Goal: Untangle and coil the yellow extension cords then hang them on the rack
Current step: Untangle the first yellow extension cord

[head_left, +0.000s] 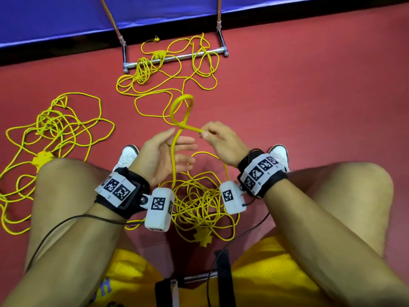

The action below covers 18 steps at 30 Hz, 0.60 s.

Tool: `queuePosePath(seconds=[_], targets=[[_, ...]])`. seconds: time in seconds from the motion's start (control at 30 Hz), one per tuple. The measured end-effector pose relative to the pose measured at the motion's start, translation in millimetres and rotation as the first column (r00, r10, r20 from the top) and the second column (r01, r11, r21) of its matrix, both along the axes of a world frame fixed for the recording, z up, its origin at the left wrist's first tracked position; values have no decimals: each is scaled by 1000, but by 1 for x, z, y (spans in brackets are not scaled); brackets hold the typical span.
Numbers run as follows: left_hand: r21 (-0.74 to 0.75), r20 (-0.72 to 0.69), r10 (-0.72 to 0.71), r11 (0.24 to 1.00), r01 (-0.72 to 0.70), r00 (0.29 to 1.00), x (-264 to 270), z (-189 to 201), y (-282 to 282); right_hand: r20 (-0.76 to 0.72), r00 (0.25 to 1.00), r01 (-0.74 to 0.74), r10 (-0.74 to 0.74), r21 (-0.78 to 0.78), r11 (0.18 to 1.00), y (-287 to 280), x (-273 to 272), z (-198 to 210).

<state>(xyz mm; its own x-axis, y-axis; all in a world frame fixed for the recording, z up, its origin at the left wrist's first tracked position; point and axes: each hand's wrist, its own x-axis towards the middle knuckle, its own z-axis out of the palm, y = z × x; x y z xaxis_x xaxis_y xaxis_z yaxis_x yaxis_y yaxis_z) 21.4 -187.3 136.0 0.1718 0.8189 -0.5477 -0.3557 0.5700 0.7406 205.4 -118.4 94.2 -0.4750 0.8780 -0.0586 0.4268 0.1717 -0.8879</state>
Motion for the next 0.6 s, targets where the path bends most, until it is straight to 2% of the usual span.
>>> queuePosePath(seconds=[0.07,0.17,0.23,0.33,0.37,0.43,0.47,0.5,0.53,0.6], targets=[[32,31,-15,999,14,999,0,-1,1,-1,995,-100,100,-115,988,-3,-3,4],[67,-20,23,997,-22,1000,1,-2,1,-44,992,-124,116,-299,946,0,-1,12],[90,-51,37,995,-33,998,4,-2,0,-7,991,-129,132,-276,952,2,2,14],[108,-66,40,994,-33,997,10,-3,-3,141,979,-125,147,-156,980,2,1,10],[113,-77,56,992,-47,995,12,-4,-3,172,981,-61,86,-146,987,2,1,7],[126,-97,103,988,-91,990,18,-9,-5,178,968,194,-176,-86,977,2,-1,1],[129,-101,121,986,-107,987,20,-11,-4,163,952,265,-258,-26,964,-1,-3,2],[126,-100,131,985,-118,986,22,-13,-4,146,955,263,-259,-9,965,-4,-6,2],[120,-93,136,985,-125,986,23,-14,-4,93,972,219,-215,-42,975,-9,-9,4],[109,-88,143,985,-133,986,23,-16,-4,-95,980,153,-177,-212,965,-20,-20,8]])
